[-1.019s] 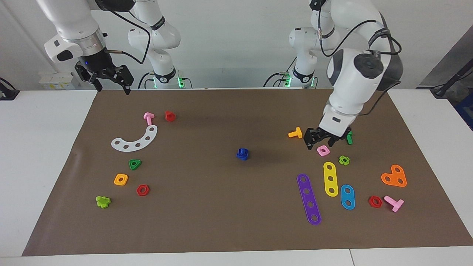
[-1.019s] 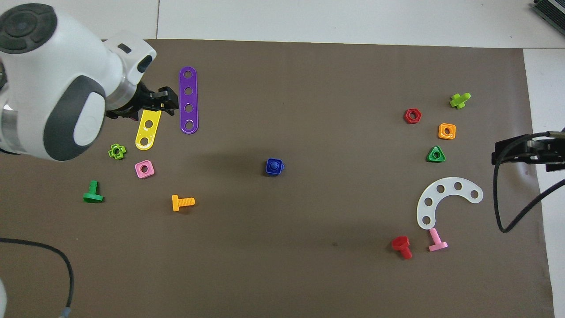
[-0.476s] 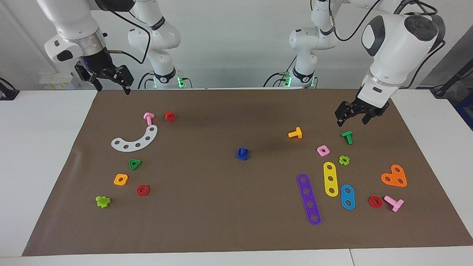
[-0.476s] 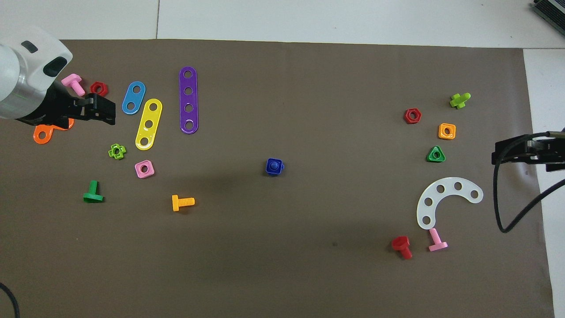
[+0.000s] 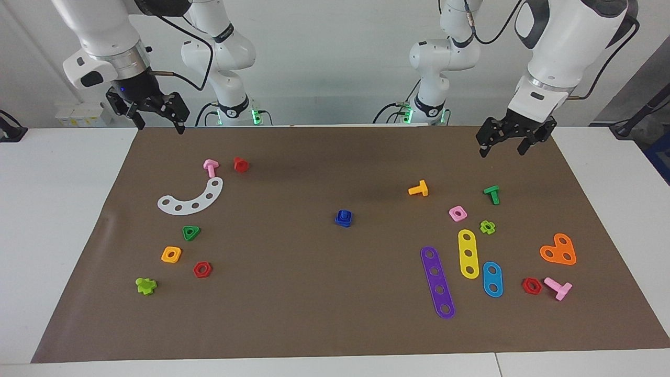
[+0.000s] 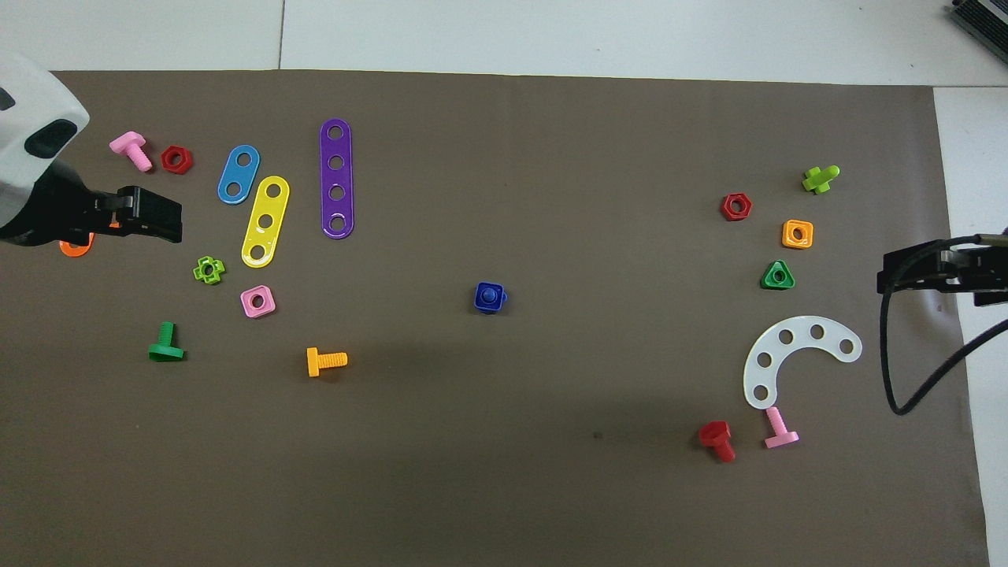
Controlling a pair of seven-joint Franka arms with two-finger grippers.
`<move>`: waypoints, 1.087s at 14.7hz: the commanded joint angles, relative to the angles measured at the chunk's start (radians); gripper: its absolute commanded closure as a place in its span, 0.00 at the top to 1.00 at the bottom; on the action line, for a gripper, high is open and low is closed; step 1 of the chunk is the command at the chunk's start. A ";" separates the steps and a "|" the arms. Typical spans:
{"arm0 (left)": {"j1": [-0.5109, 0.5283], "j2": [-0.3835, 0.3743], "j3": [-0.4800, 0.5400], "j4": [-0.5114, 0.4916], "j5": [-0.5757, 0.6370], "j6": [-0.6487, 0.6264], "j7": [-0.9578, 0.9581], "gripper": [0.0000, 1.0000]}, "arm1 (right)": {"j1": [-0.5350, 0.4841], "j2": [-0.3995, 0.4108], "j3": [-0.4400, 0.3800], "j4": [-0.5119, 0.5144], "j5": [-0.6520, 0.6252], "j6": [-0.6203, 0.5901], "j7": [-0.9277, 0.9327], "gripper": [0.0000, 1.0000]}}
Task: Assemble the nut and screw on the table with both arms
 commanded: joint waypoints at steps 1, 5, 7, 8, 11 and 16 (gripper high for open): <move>0.010 -0.039 -0.003 -0.028 -0.008 -0.013 0.037 0.99 | -0.015 -0.005 0.008 0.006 0.011 -0.016 -0.030 1.00; 0.013 -0.039 0.000 -0.024 -0.050 0.001 0.052 1.00 | -0.015 -0.005 0.008 0.006 0.011 -0.015 -0.030 1.00; 0.013 -0.042 0.012 -0.025 -0.048 0.004 0.055 1.00 | -0.015 -0.005 0.008 0.006 0.011 -0.016 -0.028 1.00; 0.013 -0.042 0.014 -0.025 -0.044 0.004 0.055 1.00 | -0.015 -0.005 0.008 0.006 0.011 -0.016 -0.030 1.00; 0.013 -0.043 0.040 -0.027 -0.042 -0.004 0.049 1.00 | -0.015 -0.005 0.008 0.006 0.011 -0.016 -0.030 1.00; 0.013 -0.072 0.045 -0.074 -0.039 -0.016 0.046 1.00 | -0.015 -0.005 0.008 0.006 0.011 -0.015 -0.028 1.00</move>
